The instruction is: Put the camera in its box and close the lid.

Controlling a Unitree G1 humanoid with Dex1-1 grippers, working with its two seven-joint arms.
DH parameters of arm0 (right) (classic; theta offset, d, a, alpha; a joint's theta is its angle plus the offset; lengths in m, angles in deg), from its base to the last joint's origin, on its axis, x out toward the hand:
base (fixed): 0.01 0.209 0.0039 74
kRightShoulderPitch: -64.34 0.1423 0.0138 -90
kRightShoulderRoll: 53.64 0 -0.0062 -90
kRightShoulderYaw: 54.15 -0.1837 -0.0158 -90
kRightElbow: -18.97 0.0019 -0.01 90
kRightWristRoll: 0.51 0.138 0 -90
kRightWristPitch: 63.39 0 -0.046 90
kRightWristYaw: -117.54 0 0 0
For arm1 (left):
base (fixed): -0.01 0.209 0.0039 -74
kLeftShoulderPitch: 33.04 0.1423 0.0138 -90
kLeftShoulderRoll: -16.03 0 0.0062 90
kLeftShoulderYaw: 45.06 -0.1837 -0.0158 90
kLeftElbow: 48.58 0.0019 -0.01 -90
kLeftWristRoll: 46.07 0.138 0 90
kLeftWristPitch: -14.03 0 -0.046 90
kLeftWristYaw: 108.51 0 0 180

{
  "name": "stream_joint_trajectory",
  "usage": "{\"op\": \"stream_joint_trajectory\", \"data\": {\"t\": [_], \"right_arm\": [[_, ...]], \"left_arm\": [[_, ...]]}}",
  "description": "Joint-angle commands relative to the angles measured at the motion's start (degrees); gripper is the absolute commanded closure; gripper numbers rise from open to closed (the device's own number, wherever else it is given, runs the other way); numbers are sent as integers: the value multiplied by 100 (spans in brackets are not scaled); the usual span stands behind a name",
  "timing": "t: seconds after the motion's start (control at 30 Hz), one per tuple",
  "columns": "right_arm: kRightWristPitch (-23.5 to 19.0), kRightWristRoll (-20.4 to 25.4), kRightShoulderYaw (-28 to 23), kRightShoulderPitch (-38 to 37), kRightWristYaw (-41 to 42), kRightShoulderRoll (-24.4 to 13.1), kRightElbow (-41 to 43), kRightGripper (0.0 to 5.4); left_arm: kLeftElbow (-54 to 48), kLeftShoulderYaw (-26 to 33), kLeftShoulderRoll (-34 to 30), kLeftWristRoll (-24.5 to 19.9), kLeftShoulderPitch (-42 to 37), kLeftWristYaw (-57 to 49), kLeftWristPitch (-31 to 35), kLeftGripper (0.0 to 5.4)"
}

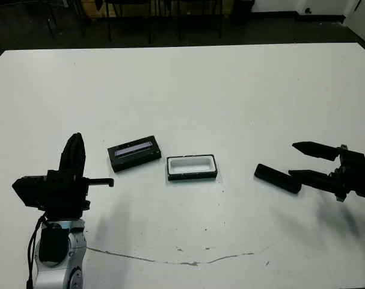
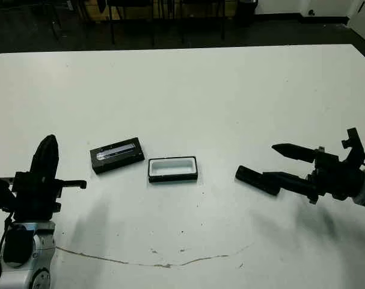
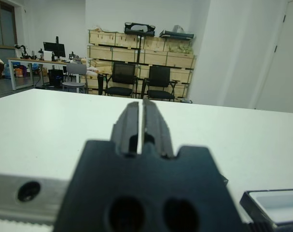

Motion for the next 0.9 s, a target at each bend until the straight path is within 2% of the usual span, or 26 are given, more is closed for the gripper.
{"op": "stream_joint_trajectory", "data": {"t": [0.03, 0.67, 0.73, 0.9], "right_arm": [[158, -122, 50, -2, 51, 26, -8, 1], [150, -290, 167, -174, -144, 208, 20, 1], [289, -349, 169, -238, -223, 233, 73, 1], [346, -415, 269, -147, -66, 309, -349, 1]], "left_arm": [[79, 26, -28, 33, 73, -18, 67, 540], [67, 50, -5, -49, 90, -29, 101, 540], [72, 51, 1, -91, 86, -16, 101, 540], [87, 51, -31, -69, 88, -4, 67, 540]]}}
